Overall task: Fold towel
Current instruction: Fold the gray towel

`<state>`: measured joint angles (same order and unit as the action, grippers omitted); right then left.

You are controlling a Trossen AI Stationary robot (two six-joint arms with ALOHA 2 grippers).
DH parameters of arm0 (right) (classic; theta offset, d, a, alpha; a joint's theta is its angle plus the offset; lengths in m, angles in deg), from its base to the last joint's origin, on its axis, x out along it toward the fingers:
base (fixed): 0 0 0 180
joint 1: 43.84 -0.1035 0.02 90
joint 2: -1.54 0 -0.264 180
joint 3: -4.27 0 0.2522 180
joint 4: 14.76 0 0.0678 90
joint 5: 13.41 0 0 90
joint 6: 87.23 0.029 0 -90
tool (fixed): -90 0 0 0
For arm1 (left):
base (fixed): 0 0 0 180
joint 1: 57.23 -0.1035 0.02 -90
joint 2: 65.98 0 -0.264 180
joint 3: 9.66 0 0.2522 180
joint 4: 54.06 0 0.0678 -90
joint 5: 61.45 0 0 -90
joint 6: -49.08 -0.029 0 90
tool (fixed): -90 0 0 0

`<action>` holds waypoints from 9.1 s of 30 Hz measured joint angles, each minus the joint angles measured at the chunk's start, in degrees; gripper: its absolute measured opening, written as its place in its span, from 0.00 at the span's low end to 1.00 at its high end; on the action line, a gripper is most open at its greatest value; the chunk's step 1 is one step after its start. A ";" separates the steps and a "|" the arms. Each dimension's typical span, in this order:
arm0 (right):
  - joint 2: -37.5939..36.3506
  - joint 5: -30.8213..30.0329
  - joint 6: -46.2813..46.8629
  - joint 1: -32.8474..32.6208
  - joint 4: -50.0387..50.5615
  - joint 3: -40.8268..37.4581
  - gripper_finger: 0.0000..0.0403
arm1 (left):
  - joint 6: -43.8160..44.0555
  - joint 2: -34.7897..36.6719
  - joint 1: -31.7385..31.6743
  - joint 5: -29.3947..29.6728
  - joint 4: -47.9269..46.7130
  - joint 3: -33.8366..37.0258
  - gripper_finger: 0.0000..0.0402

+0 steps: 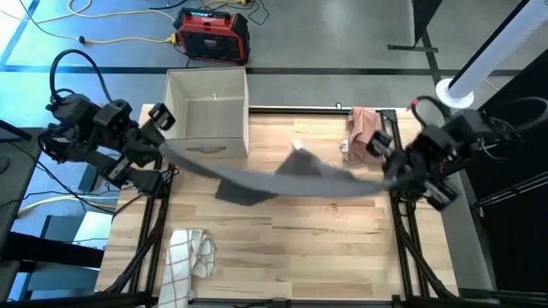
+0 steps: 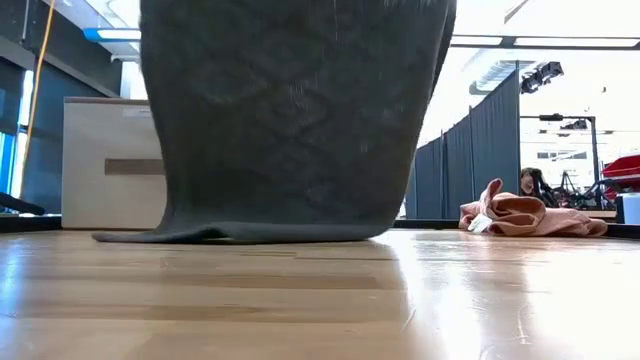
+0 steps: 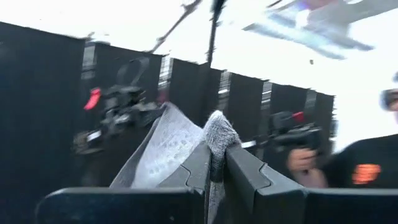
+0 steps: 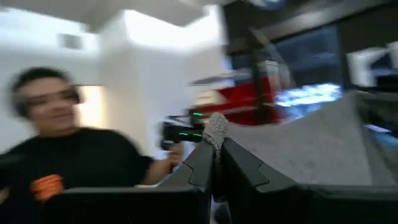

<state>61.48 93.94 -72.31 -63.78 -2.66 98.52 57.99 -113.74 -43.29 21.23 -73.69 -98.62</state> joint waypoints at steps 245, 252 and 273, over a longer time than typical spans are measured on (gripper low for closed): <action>16.71 -8.58 82.83 -23.28 42.56 -33.62 0.40 | 37.05 -33.88 14.58 -13.03 -5.83 34.34 0.37; 17.67 -16.66 91.63 -21.84 40.97 -34.12 0.28 | 30.03 -34.77 14.27 -4.83 -10.14 34.89 0.28; 23.27 -24.91 74.34 -2.93 49.12 -40.92 0.00 | 16.55 -43.78 2.68 -0.42 -9.90 35.74 0.00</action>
<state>84.76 69.03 2.03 -66.70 46.46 57.60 74.53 -157.52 -40.61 20.81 -83.59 -62.88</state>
